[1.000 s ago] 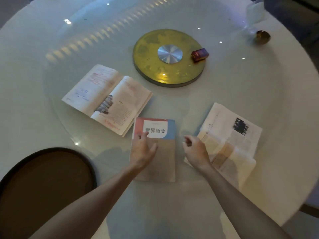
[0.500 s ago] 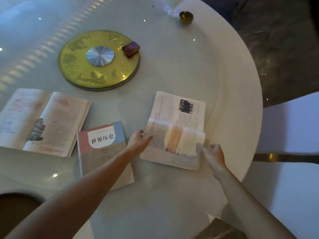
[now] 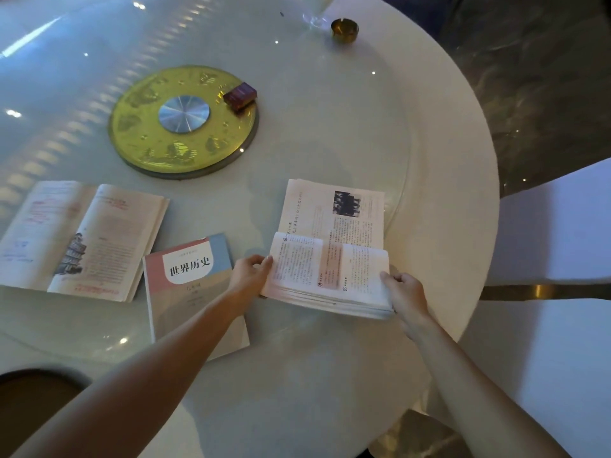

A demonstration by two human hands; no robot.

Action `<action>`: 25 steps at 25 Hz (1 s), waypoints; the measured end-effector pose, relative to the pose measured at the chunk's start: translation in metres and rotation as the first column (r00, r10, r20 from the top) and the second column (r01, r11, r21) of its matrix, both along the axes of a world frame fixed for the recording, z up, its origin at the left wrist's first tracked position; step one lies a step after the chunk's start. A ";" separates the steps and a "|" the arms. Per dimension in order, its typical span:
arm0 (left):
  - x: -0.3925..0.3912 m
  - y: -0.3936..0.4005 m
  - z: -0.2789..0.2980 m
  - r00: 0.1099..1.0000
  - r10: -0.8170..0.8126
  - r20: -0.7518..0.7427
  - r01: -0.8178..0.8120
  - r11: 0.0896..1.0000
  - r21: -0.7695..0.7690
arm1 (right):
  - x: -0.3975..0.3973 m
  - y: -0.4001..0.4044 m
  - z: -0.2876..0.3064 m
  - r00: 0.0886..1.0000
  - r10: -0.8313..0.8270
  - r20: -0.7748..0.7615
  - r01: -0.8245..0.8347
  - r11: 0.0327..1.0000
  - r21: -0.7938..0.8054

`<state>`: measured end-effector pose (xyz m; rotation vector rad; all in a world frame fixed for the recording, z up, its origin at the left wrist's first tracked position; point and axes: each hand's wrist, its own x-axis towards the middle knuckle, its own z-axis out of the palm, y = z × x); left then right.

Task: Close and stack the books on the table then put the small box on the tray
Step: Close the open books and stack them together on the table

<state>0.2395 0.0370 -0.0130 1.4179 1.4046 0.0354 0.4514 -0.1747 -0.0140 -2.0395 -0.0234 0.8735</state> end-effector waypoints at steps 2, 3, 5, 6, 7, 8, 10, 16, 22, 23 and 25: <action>0.001 0.000 0.004 0.999 0.005 0.034 -0.003 0.999 -0.049 | 0.010 -0.001 0.009 0.999 -0.045 -0.002 0.045 0.999 -0.002; 0.001 0.002 0.008 0.998 0.023 0.055 -0.017 0.995 -0.096 | 0.017 -0.002 0.013 0.998 -0.062 -0.026 0.062 0.998 0.010; 0.005 0.008 0.015 0.986 0.122 0.116 -0.094 0.972 -0.217 | 0.033 -0.002 0.021 0.992 -0.045 -0.116 0.052 0.997 0.060; 0.009 0.011 0.019 0.970 0.193 0.147 -0.145 0.948 -0.283 | 0.041 0.001 0.025 0.985 -0.022 -0.169 0.037 0.996 0.086; 0.013 0.014 0.023 0.951 0.256 0.172 -0.186 0.921 -0.342 | 0.048 0.004 0.029 0.977 0.001 -0.215 0.023 0.994 0.109; 0.019 0.016 0.025 0.933 0.303 0.195 -0.210 0.898 -0.387 | 0.054 0.007 0.031 0.968 0.016 -0.249 0.018 0.991 0.132; 0.032 0.019 0.024 0.911 0.343 0.229 -0.220 0.874 -0.434 | 0.066 0.018 0.033 0.956 0.046 -0.290 0.001 0.987 0.160; 0.058 0.027 0.003 0.922 0.323 0.212 -0.194 0.862 -0.468 | 0.100 0.054 0.009 0.928 0.001 -0.373 0.073 0.980 0.185; 0.084 0.008 -0.021 0.910 0.406 0.077 -0.363 0.874 -0.322 | 0.124 0.075 -0.011 0.950 0.213 -0.228 -0.204 0.977 0.061; 0.086 0.003 -0.025 0.890 0.450 0.070 -0.413 0.863 -0.290 | 0.126 0.079 -0.014 0.954 0.263 -0.142 -0.262 0.965 0.026; 0.089 -0.007 -0.032 0.835 0.547 0.055 -0.513 0.811 -0.279 | 0.130 0.093 -0.024 0.909 0.400 0.117 -0.388 0.915 -0.113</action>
